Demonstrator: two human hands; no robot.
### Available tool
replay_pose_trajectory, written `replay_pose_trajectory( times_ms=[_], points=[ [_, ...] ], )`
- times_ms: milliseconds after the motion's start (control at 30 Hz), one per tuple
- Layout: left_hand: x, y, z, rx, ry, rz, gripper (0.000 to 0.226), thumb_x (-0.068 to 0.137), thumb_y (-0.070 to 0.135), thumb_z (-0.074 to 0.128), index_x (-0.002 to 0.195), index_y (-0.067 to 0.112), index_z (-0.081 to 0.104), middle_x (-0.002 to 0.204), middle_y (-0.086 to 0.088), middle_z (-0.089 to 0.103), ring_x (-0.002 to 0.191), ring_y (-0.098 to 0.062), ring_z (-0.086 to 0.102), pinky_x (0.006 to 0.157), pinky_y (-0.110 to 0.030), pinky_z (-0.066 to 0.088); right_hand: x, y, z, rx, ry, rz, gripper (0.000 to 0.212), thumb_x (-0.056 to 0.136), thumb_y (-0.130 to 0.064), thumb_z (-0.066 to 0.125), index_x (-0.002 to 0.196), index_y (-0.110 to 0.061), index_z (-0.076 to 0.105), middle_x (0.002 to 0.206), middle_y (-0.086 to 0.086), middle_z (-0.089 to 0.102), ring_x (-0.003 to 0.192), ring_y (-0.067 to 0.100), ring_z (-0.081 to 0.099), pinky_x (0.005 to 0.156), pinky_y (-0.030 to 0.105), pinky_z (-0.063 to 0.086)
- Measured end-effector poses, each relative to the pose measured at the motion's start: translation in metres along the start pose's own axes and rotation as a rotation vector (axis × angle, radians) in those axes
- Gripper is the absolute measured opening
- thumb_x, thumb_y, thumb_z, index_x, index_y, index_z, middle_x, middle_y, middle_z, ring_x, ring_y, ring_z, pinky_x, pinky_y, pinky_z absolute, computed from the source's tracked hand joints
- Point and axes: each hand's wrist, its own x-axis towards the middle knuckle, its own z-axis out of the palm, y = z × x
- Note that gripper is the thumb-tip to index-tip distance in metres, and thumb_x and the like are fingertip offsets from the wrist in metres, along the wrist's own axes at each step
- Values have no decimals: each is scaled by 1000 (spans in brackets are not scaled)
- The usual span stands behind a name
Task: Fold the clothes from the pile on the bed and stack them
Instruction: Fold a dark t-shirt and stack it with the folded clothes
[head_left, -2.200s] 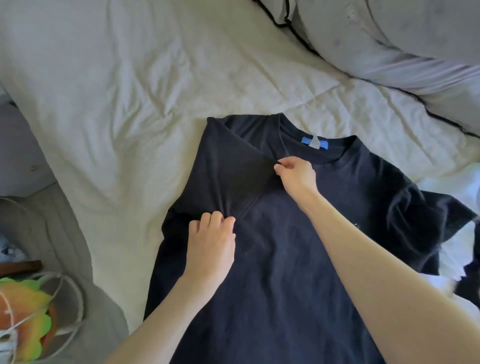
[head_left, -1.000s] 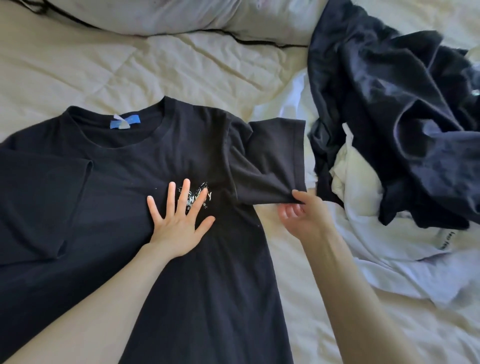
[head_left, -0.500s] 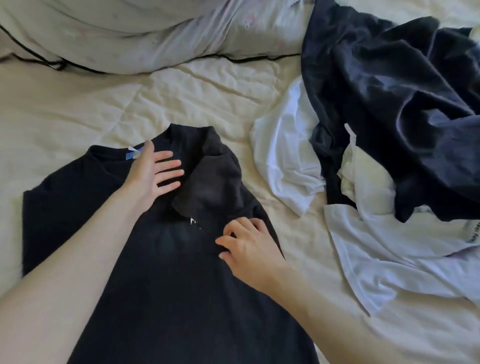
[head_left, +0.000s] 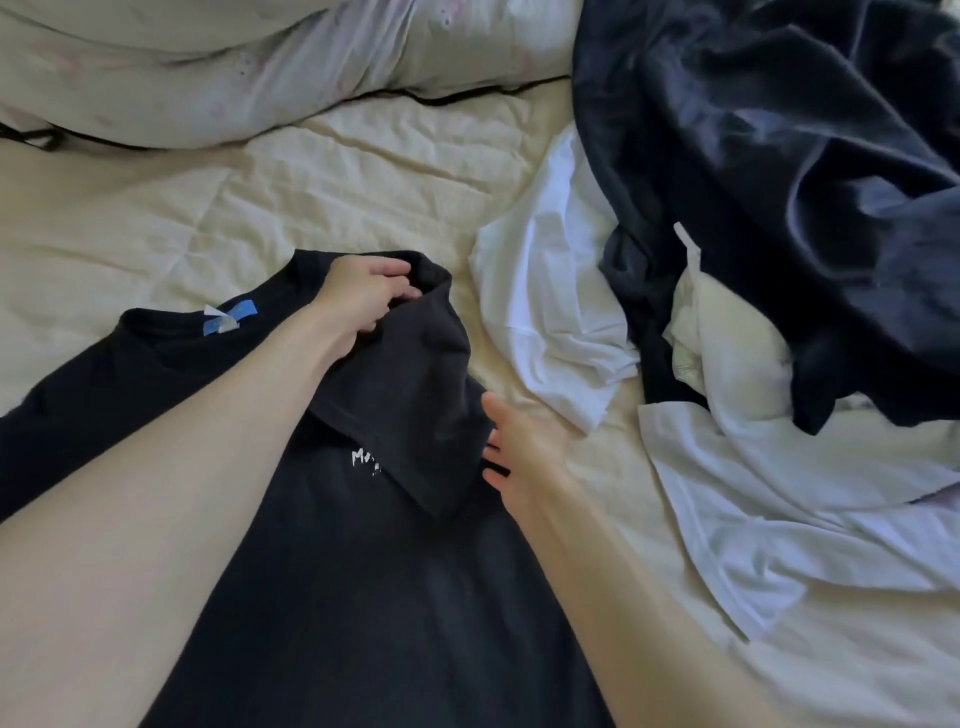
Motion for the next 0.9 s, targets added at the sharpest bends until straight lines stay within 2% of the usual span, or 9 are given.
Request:
replay_pose_trajectory(
  times_ms=[67,167,300,467,600,700,733,833,900],
  points=[
    [4,4,1,141,1,-54,28,89,40,59,102,16,65,88,3,67,52,-8,43,41,-17,32,2,-1,1,-1,32,10,25,90,-35,62,75,-21,47,109,13,61,103,29,59,84,41,51],
    [8,3,7,245,34,-116,69,72,66,64,111,9,63,98,2,65,86,-16,60,61,-23,40,5,-1,2,23,46,26,25,89,-32,63,74,-19,48,104,10,61,102,30,59,89,44,50],
    [13,-2,17,263,21,-135,72,70,55,74,121,7,59,121,-7,61,109,-23,57,78,-29,46,12,-5,1,106,27,102,12,84,-14,68,83,-14,56,98,6,64,98,29,64,90,44,53],
    [8,2,20,127,-42,-145,57,73,50,75,108,6,65,101,-7,67,93,-22,64,79,-34,54,15,-8,-4,111,-28,147,13,82,-6,67,90,-10,59,113,16,65,99,28,64,89,40,53],
    [4,0,18,39,0,-131,26,86,22,68,106,6,67,98,-10,67,90,-22,64,76,-32,53,16,-9,-7,248,-43,200,22,85,-11,66,106,-8,60,96,7,62,66,16,54,62,28,50],
    [5,-4,12,-139,13,-145,30,93,23,58,120,9,60,105,-8,64,98,-24,61,83,-35,51,13,-7,-11,445,-87,238,20,88,-11,63,106,-7,58,76,1,52,53,11,44,51,20,40],
    [5,-6,11,-166,3,-140,29,94,24,57,119,11,58,105,-7,64,97,-23,61,82,-35,50,11,-6,-12,491,-102,232,20,89,-10,62,108,-7,59,77,0,55,56,12,50,54,18,43],
    [4,-16,11,-120,-31,-74,11,93,23,57,104,21,57,101,-2,63,92,-15,60,79,-30,48,6,1,-14,505,-117,168,30,92,-12,58,121,-6,59,125,9,63,112,26,61,94,28,46],
    [2,-18,10,-121,-40,-34,8,91,29,60,97,23,60,100,1,66,95,-14,61,84,-29,49,2,10,-13,323,-113,73,19,91,-21,60,107,-9,62,118,10,66,109,24,63,92,31,48]
  ],
)
